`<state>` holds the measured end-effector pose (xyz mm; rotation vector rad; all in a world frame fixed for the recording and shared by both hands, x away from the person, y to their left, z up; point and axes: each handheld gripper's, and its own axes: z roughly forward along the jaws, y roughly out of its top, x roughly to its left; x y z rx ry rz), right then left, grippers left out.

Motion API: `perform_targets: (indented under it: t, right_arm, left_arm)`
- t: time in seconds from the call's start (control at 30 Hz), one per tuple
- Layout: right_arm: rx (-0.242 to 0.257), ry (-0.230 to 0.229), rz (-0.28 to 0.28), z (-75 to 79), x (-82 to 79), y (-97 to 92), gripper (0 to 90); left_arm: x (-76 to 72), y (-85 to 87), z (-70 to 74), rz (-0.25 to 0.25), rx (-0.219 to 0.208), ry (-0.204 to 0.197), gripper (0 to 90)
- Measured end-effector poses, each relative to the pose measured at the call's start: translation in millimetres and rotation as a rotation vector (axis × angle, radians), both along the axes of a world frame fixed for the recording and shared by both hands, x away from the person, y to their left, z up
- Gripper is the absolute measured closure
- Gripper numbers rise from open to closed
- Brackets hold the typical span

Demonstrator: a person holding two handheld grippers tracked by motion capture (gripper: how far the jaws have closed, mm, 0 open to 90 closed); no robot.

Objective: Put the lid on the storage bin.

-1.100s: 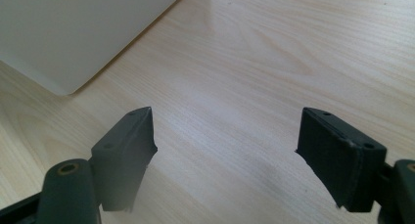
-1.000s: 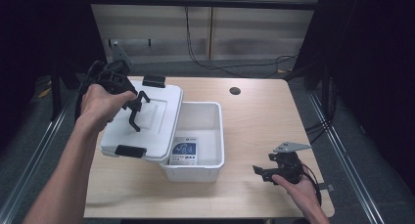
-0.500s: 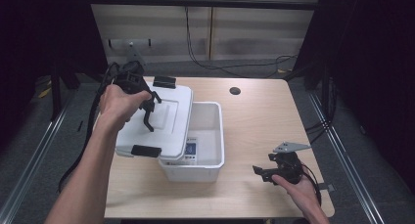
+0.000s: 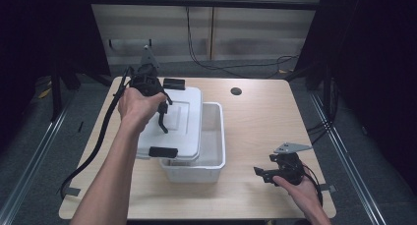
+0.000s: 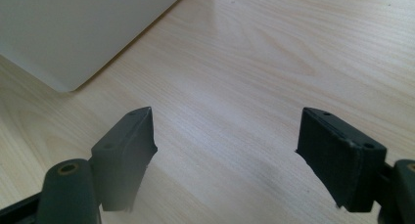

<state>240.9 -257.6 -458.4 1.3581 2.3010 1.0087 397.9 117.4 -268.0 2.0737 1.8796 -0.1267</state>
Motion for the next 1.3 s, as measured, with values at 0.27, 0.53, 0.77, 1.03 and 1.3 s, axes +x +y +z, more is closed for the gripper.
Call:
perform_targets:
  t: [0.27,0.53,0.77,1.03,1.3]
  right_arm:
    - [-0.003,-0.001,0.002,0.1,-0.6,0.6,21.1]
    - [-0.005,-0.006,0.01,0.3,-0.6,1.0,21.2]
    - [-0.005,-0.005,0.008,0.4,-0.8,0.9,21.2]
    - [-0.01,-0.005,0.014,0.2,-0.9,1.0,21.1]
    - [-0.01,0.001,0.011,0.1,-0.6,1.4,21.2]
  left_arm:
    - [0.1,-14.5,-8.4,0.015,-0.001,0.019,85.2]
    - [0.3,-19.5,-20.3,0.009,-0.035,0.043,85.2]
    - [-0.8,-26.0,-22.5,0.017,-0.1,0.06,85.2]
    - [-1.9,-31.9,-25.6,0.025,-0.101,0.061,85.2]
    - [-2.6,-34.6,-25.5,0.016,-0.095,0.063,85.2]
